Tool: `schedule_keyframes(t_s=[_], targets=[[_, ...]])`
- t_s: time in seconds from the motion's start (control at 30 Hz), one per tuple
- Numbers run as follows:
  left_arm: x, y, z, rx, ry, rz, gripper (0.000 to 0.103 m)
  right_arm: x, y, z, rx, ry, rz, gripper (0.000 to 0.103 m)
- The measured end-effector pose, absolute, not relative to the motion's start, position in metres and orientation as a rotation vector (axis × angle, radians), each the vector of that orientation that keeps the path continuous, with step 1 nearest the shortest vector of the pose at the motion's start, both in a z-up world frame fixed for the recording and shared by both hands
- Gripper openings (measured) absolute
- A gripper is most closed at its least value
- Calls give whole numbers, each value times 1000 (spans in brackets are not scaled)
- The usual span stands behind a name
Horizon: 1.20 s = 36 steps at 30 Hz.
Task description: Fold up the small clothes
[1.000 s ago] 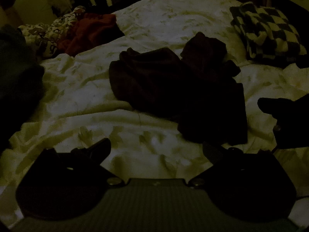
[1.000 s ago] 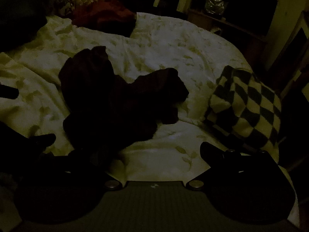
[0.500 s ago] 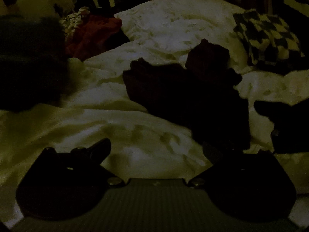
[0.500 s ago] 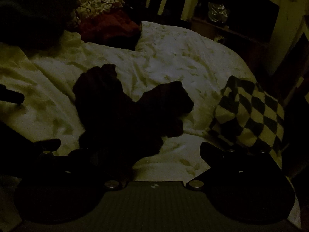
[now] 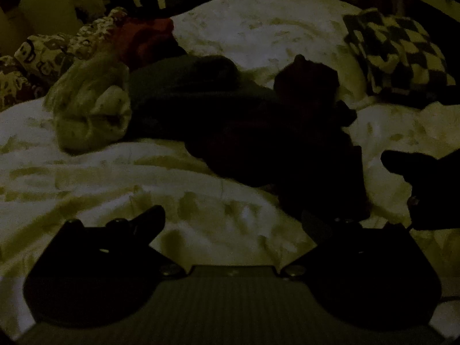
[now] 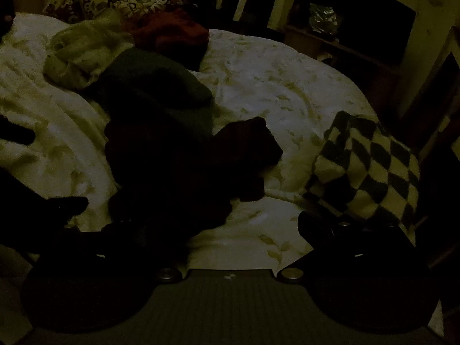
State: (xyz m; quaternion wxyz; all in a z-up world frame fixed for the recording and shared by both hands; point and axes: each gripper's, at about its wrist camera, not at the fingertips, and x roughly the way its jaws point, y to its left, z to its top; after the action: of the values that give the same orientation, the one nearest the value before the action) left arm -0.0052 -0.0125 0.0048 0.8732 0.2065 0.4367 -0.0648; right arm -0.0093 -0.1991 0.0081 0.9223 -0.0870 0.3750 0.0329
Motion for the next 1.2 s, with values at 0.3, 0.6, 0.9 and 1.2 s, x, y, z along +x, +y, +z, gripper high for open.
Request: schedule_keyframes(t_s=[0.3, 0.6, 0.9, 1.2], targets=[[7, 14, 3, 370, 936, -106, 103, -11, -220, 15, -90, 730, 101, 103], [2, -1, -4, 358, 927, -150, 103, -11, -221, 7, -44, 719, 129, 103], [-3, -62, -39, 326, 911, -269, 103, -25, -253, -2, -32, 646, -34, 103], [-16, -90, -55, 346, 900, -300, 103, -35, -285, -17, 10, 654, -146, 103]])
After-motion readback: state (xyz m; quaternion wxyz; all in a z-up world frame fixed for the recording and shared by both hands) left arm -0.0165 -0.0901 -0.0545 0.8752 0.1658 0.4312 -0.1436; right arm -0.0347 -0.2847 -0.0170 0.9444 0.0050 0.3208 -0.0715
